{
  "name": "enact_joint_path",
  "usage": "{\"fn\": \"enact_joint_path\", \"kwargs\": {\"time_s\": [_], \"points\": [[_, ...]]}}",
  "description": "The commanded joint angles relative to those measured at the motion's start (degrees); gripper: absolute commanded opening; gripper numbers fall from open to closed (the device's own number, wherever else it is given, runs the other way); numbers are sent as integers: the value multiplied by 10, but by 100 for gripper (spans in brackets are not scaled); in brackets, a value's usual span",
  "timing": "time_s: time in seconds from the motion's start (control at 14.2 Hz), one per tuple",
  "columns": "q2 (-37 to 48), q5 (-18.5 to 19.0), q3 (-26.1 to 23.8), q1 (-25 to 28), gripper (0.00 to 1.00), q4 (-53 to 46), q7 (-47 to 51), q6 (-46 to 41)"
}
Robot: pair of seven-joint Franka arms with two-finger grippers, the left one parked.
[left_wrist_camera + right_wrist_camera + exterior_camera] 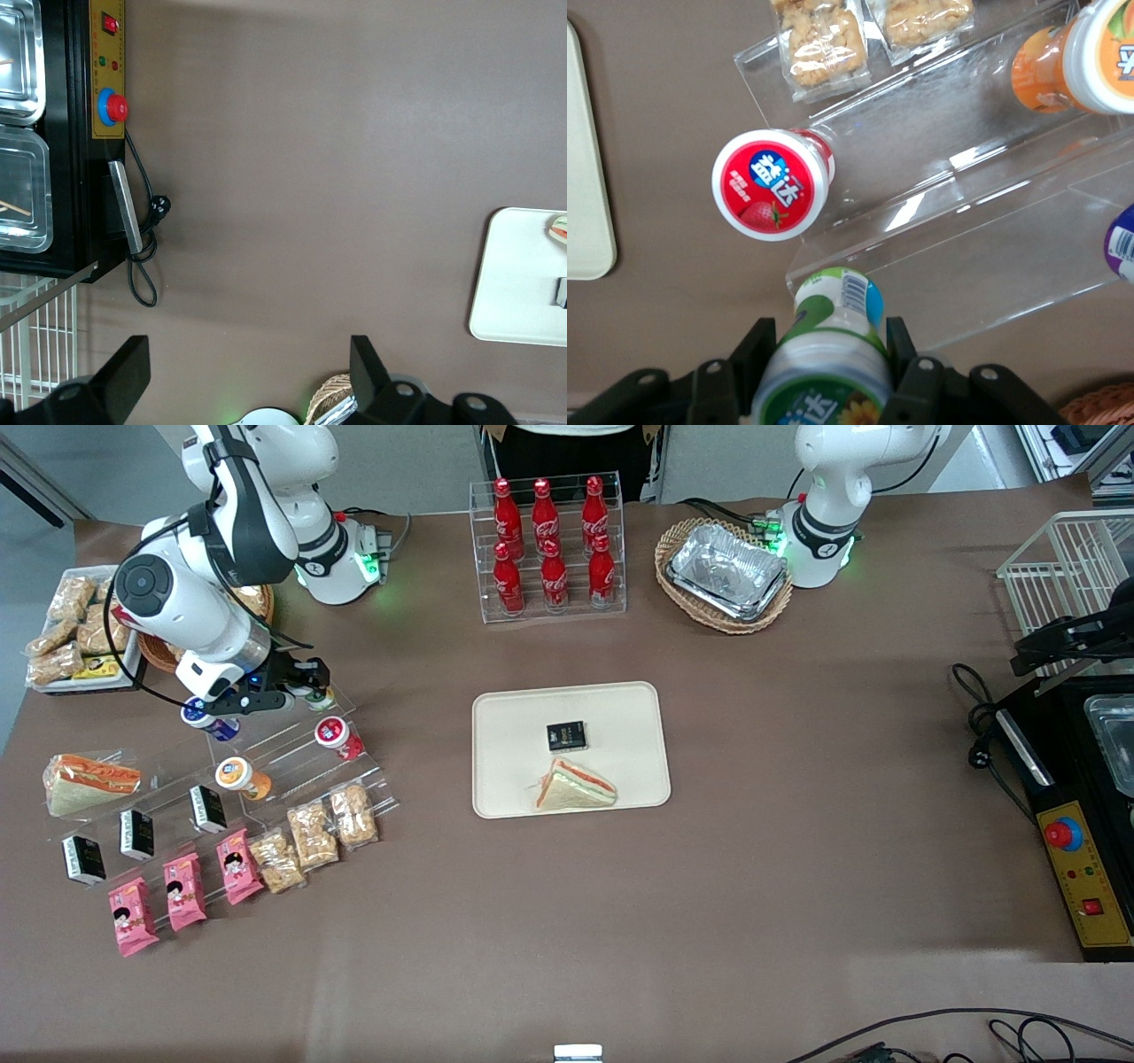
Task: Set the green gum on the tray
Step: 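Close the right gripper on the green-capped bottle and lift it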
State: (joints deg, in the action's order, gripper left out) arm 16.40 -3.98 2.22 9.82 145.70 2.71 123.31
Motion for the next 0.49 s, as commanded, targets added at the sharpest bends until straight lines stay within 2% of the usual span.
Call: {"fn": "enact_joint_path", "kwargs": {"time_s": [0.0, 0.14, 0.42], "points": [[0, -1, 16, 0, 28, -33, -36, -17], [-17, 0, 21, -2, 28, -95, -51, -72], [-101, 0, 49, -2, 28, -302, -86, -240]]}}
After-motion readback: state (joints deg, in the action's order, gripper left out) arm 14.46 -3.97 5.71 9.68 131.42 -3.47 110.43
